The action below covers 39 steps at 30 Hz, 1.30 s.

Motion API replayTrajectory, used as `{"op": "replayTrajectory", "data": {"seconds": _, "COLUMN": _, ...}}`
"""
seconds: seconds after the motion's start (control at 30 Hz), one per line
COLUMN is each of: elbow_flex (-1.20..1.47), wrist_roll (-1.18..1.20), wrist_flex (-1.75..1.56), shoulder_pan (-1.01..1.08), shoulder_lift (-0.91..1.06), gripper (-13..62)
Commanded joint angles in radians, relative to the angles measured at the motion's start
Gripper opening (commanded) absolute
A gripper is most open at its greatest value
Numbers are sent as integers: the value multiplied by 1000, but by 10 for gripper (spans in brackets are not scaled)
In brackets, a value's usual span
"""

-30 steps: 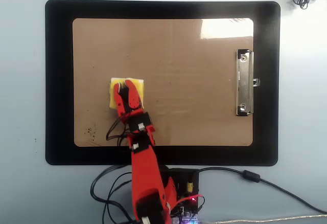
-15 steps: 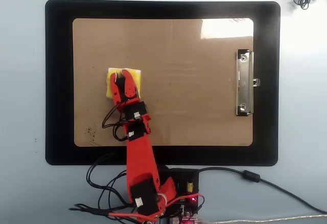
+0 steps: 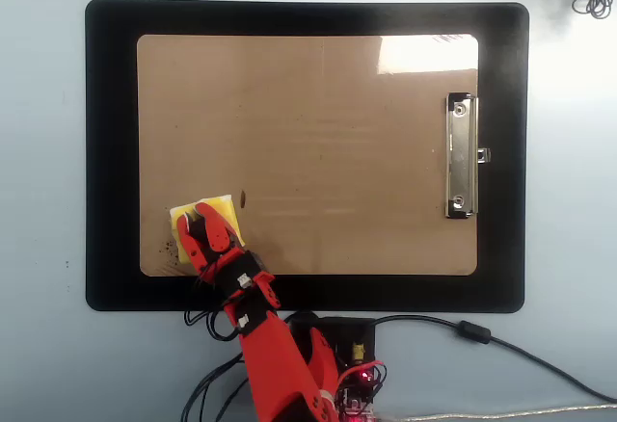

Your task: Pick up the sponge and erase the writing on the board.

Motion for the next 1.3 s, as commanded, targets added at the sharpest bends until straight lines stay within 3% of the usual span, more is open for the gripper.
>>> {"op": "replayTrajectory", "data": {"seconds": 0.0, "elbow_flex": -51, "wrist_roll": -75, "wrist_flex": -26, "shoulder_pan": -55, "shoulder_lift": 5, "gripper": -79}}
{"op": "replayTrajectory", "data": {"seconds": 0.1, "elbow_flex": -40, "wrist_roll": -77, "wrist_flex": -26, "shoulder_pan": -28, "shoulder_lift": 14, "gripper": -80}}
{"op": "replayTrajectory", "data": {"seconds": 0.27, "elbow_flex": 17, "wrist_roll": 29, "wrist_flex": -34, "shoulder_pan": 270, "shoulder_lift": -35, "gripper": -80}}
{"op": "replayTrajectory", "data": {"seconds": 0.43, "elbow_flex": 219, "wrist_roll": 41, "wrist_flex": -98, "shoulder_pan": 275, "shoulder_lift": 100, "gripper": -80}}
{"op": "replayTrajectory", "data": {"seconds": 0.63, "elbow_flex": -140, "wrist_roll": 43, "wrist_flex": -104, "shoulder_pan": 278, "shoulder_lift": -281, "gripper": -80}}
{"op": "replayTrajectory", "data": {"seconds": 0.7, "elbow_flex": -166, "wrist_roll": 43, "wrist_flex": -103, "shoulder_pan": 279, "shoulder_lift": -291, "gripper": -80}}
{"op": "replayTrajectory", "data": {"seconds": 0.87, "elbow_flex": 245, "wrist_roll": 43, "wrist_flex": -124, "shoulder_pan": 282, "shoulder_lift": 67, "gripper": -80}}
{"op": "replayTrajectory", "data": {"seconds": 0.97, "elbow_flex": 354, "wrist_roll": 43, "wrist_flex": -120, "shoulder_pan": 304, "shoulder_lift": 204, "gripper": -80}}
{"op": "replayTrajectory", "data": {"seconds": 1.03, "elbow_flex": 331, "wrist_roll": 44, "wrist_flex": -123, "shoulder_pan": 314, "shoulder_lift": 164, "gripper": -80}}
{"op": "replayTrajectory", "data": {"seconds": 1.17, "elbow_flex": 41, "wrist_roll": 43, "wrist_flex": -135, "shoulder_pan": 359, "shoulder_lift": -152, "gripper": -80}}
{"op": "replayTrajectory", "data": {"seconds": 1.27, "elbow_flex": -80, "wrist_roll": 43, "wrist_flex": -140, "shoulder_pan": 357, "shoulder_lift": -250, "gripper": -80}}
